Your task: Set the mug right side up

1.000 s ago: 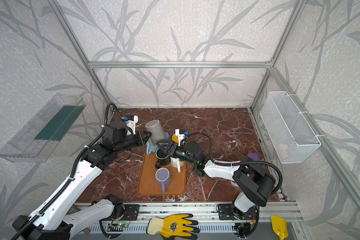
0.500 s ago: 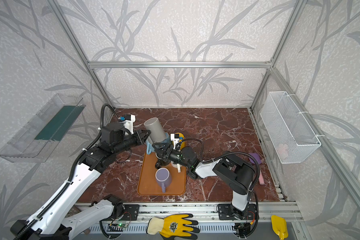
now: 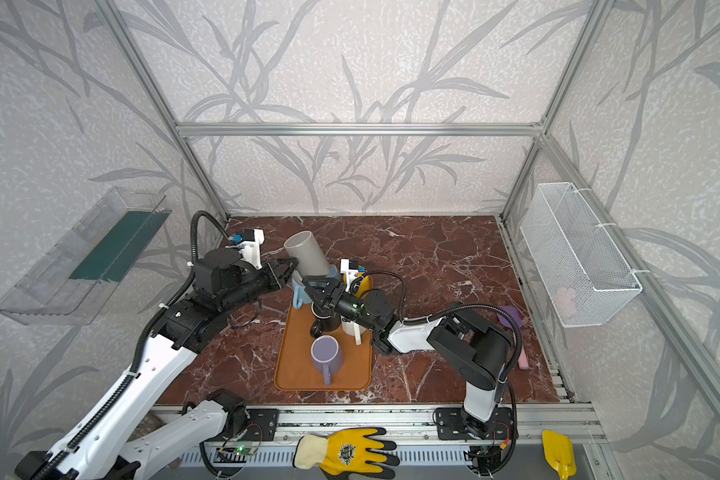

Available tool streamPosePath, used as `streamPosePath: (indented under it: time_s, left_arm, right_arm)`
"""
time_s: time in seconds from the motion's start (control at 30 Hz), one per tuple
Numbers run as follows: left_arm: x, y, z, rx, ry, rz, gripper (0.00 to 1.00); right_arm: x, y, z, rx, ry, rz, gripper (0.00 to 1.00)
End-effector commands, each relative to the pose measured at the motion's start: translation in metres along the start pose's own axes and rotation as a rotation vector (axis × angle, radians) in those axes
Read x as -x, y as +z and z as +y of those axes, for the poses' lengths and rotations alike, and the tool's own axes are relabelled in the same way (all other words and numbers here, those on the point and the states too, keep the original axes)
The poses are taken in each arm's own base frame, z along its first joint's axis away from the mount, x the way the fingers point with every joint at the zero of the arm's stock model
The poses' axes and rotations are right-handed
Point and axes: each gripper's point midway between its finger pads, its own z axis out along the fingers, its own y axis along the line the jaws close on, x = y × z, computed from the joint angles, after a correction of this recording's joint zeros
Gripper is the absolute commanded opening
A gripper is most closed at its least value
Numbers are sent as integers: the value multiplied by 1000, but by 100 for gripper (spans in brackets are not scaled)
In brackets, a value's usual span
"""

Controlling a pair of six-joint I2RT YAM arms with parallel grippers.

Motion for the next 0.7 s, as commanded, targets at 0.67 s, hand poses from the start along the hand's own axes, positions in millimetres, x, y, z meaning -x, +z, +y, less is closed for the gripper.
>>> streamPosePath:
  time_s: [0.67]
  left_arm:
    - [37, -33, -26, -194, -77, -272, 0]
  right_arm:
    - [4, 23, 50, 149, 38, -54, 43]
